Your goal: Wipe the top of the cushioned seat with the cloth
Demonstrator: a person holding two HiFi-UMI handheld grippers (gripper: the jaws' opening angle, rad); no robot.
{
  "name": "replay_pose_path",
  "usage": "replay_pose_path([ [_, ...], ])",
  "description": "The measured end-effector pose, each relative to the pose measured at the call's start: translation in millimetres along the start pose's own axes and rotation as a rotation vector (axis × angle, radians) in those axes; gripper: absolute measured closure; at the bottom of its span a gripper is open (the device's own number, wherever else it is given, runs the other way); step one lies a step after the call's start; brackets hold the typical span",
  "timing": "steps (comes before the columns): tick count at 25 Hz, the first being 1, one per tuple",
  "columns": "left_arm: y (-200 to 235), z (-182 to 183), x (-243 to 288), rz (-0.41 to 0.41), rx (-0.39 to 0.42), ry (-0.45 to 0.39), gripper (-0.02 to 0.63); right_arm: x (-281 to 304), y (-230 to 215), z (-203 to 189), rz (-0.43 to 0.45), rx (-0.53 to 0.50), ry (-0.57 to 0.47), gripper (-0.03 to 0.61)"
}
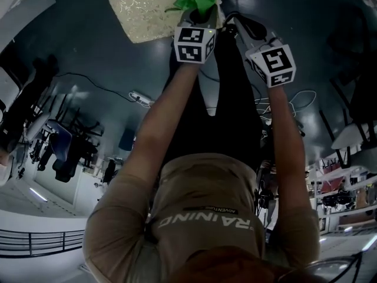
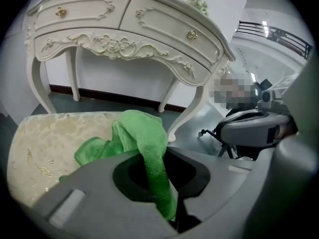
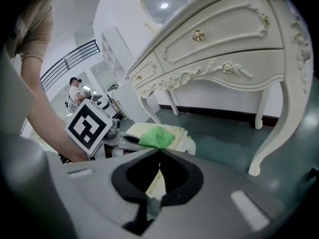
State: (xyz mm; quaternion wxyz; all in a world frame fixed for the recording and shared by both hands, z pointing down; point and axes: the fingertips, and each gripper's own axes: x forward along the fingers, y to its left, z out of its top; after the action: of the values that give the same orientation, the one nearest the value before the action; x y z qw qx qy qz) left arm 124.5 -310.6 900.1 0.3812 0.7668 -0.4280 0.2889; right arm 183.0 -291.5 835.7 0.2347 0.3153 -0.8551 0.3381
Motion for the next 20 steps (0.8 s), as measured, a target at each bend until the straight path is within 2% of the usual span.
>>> replay_pose_path([
  [6, -46, 4, 23, -0.042, 0.008, 0.0, 0.566, -23, -35, -8, -0.019, 0.005, -0.004, 0.577],
  [12, -90, 11, 19, -0.136, 0.042, -0.023, 0.566, -42, -52, -23, -0.062, 0.02, -0.005, 0.577],
  [16, -94, 15, -9, -0.154, 0.061, -0.068, 0.566, -41, -34, -24, -0.059, 0.004, -0.009, 0.577],
  [20, -60, 10, -55, -0.128, 0.084, -0.111, 0.566, -20, 13, -16, -0.031, -0.03, 0.001, 0.577],
])
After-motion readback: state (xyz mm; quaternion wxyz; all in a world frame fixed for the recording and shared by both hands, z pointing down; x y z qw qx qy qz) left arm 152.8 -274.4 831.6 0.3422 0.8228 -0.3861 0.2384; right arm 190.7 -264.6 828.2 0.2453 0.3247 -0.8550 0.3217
